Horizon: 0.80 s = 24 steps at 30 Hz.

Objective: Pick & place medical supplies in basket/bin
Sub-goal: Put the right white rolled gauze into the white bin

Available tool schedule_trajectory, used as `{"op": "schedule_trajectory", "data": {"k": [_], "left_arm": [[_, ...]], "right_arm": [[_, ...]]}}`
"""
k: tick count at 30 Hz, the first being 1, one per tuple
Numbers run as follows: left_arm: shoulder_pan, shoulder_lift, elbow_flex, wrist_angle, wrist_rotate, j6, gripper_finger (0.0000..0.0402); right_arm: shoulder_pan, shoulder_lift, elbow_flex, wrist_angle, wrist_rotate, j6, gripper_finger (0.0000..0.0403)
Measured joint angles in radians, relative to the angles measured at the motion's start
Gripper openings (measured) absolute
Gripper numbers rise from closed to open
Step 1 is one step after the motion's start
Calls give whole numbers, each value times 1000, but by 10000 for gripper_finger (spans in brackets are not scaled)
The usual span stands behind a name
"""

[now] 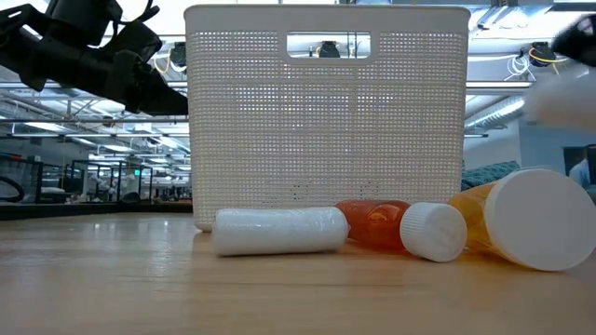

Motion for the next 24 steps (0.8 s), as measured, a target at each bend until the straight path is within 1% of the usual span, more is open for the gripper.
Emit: {"op": "schedule_trajectory", "data": {"k": [2, 4, 6, 9, 12, 15, 20, 22, 24], "left_arm": [[0, 0, 0, 0, 0, 0, 37], [0, 0, 0, 0, 0, 0, 37], [0, 0, 0, 0, 1, 0, 37], [0, 0, 0, 0, 1, 0, 37], [0, 0, 0, 0, 2, -1, 37], [0, 0, 0, 0, 3, -2, 37], [0, 0, 0, 0, 2, 0, 37], [0, 0, 0, 0, 2, 0, 37], [0, 0, 0, 0, 2, 0, 37]], "right_arm": [[0, -52, 0, 35, 23, -47, 26], [0, -103, 0, 71, 74, -118, 37], [2, -153, 0, 101, 132, -207, 40], [2, -235, 0, 110, 211, -339, 30], [2, -322, -10, 127, 222, -505, 19], [2, -423, -59, 223, 150, -684, 19], [2, -631, -210, 484, 16, -912, 29], [0, -726, -284, 584, -10, -974, 27], [-8, -820, -353, 628, -59, -995, 23]]}}
